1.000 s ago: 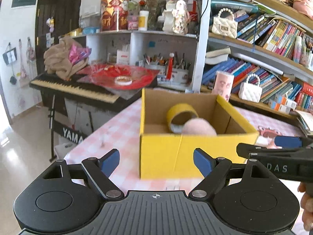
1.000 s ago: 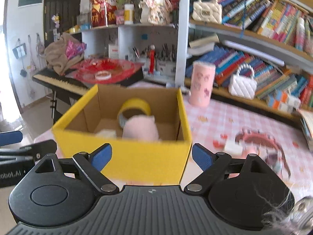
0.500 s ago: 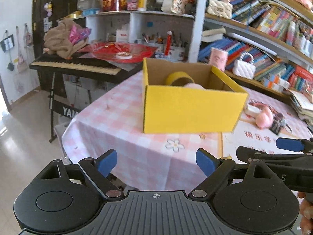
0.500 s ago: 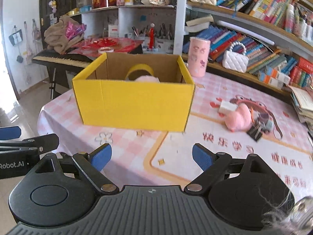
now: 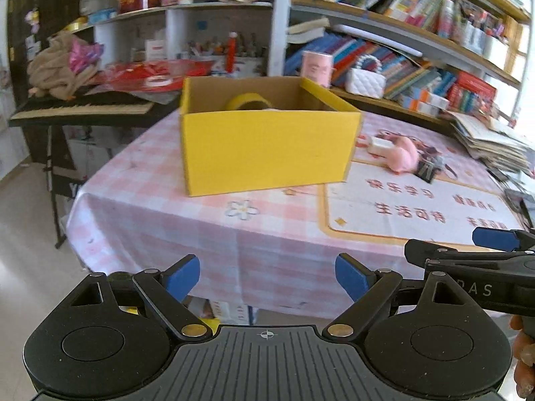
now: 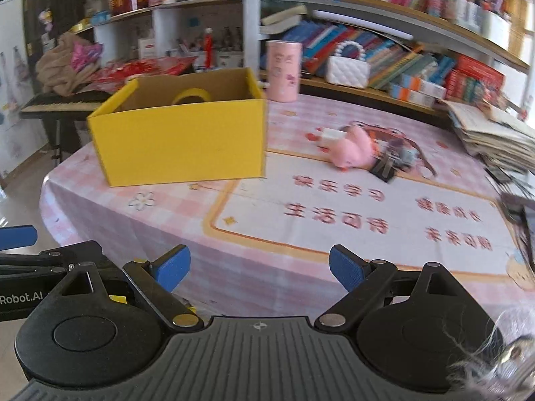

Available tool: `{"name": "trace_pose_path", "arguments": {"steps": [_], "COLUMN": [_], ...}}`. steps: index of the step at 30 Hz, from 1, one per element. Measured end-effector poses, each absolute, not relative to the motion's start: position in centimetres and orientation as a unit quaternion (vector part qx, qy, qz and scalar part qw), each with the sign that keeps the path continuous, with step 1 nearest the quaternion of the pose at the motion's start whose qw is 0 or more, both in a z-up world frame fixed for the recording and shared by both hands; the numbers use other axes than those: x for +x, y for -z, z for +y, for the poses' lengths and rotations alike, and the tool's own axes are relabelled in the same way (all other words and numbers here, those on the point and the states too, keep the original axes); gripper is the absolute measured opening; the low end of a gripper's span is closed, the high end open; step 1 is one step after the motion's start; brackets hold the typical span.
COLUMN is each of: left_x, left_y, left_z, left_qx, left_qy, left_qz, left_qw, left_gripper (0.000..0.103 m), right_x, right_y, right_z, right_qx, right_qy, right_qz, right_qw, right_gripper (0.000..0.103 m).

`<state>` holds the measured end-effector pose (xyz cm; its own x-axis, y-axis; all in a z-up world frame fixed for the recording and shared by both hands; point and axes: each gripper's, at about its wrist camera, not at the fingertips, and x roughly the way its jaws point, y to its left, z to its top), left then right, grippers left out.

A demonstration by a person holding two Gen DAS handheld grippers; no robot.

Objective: Organize objects
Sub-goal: 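Withdraw both grippers from the box toward the remaining items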

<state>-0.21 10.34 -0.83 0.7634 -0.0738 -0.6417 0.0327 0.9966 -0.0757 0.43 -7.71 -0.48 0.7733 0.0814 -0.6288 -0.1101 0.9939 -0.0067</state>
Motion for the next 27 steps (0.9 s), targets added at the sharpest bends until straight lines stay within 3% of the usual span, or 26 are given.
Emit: {"name": "trace_pose_path", "arguments": {"steps": [16, 27], "left_x": [2.2, 6.2], "left_y": [1.1, 1.3], "left_z": [3.5, -0.4], "left_qx": [0.003, 0.010], "left_qy": [0.112, 0.114], "left_qz": [0.350, 0.356], "left_qw": [0.930, 0.927], "left_gripper": [0.090, 0.090], "right_x": [-0.4, 4.1], "right_y": [1.0, 1.1], "right_z": [-15.2, -18.9], "right_qx": [0.017, 0.018], "right_qy": [0.042, 0.040], "right_qz": [0.345, 0.359], "right_qw": [0.937, 0.932], "right_gripper": [0.091, 0.091]}}
